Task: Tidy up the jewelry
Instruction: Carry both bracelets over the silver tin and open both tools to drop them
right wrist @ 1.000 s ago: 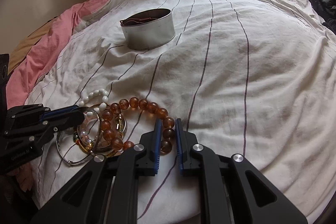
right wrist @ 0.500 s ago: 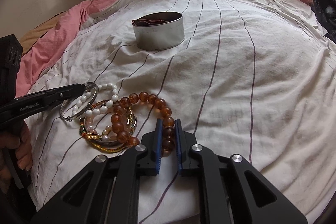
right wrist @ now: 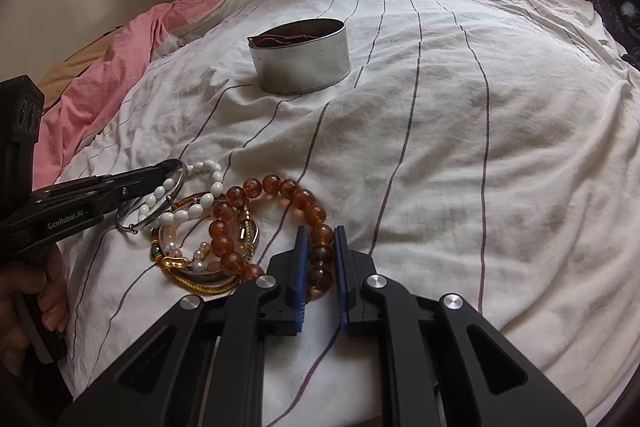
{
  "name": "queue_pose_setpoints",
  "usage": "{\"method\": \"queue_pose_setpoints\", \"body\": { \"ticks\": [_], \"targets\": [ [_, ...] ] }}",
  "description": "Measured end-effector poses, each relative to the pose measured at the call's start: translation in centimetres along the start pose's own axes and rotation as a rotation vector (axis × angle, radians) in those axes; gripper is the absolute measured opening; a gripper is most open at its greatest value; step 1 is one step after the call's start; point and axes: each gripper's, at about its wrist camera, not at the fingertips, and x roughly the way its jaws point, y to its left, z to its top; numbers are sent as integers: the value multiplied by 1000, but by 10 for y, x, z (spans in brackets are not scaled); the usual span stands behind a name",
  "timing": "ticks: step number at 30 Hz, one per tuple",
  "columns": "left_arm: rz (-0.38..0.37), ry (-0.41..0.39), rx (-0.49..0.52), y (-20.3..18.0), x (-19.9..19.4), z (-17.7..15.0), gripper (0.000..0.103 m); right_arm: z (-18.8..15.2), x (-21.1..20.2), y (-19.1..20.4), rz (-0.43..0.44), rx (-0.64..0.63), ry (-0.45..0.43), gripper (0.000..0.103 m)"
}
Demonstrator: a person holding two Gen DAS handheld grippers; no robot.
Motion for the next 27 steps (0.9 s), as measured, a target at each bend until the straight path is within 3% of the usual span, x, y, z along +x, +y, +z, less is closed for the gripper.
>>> {"method": "queue_pose_setpoints", "body": {
  "ticks": [17,27],
  "targets": [
    [25,-12,54,-8,-2,1,7,-1,0,-2,14,11,-9,13],
    [-78,-67,37,-11,-22,13,7,6,-20,-28,209,188,-90,12]
  ]
}}
